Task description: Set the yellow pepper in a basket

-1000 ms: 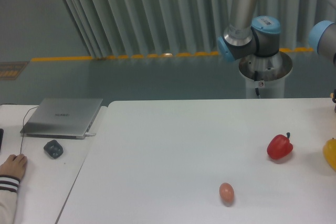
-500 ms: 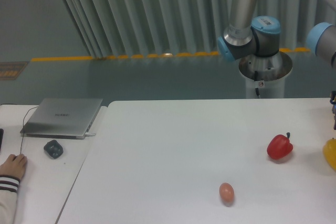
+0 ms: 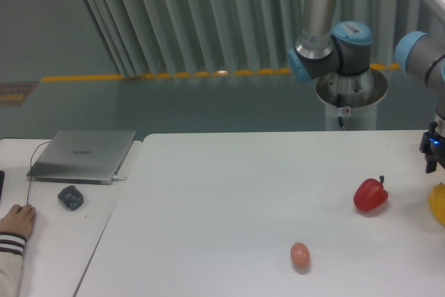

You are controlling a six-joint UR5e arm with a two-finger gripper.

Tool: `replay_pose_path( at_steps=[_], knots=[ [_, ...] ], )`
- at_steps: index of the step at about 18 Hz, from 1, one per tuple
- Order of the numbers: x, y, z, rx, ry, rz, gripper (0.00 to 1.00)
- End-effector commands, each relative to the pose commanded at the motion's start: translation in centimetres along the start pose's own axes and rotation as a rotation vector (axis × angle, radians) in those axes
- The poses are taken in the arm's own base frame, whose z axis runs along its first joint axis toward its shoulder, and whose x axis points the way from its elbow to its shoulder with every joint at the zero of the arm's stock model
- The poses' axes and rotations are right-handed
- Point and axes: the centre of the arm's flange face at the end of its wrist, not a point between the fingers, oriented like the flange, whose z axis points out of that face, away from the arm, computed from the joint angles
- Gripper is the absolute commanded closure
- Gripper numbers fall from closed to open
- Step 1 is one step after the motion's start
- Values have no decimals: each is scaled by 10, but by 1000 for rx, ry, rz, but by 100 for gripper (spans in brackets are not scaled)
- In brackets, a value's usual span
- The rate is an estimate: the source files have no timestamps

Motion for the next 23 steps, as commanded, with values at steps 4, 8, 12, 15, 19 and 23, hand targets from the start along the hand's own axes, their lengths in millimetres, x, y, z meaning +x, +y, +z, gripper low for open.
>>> replay_pose_path(
  at_steps=[4, 8, 12, 15, 19, 23],
  knots=[
    [1, 5, 12, 3, 15, -235, 0],
    [-5, 20, 20, 10, 5, -418, 0],
    [-9, 19, 26, 20, -10, -553, 0],
    [-12, 18, 38, 20, -11, -607, 0],
    [-16, 22, 50, 14, -8, -618, 0],
    [-20, 35, 55, 7, -3, -640, 0]
  ],
)
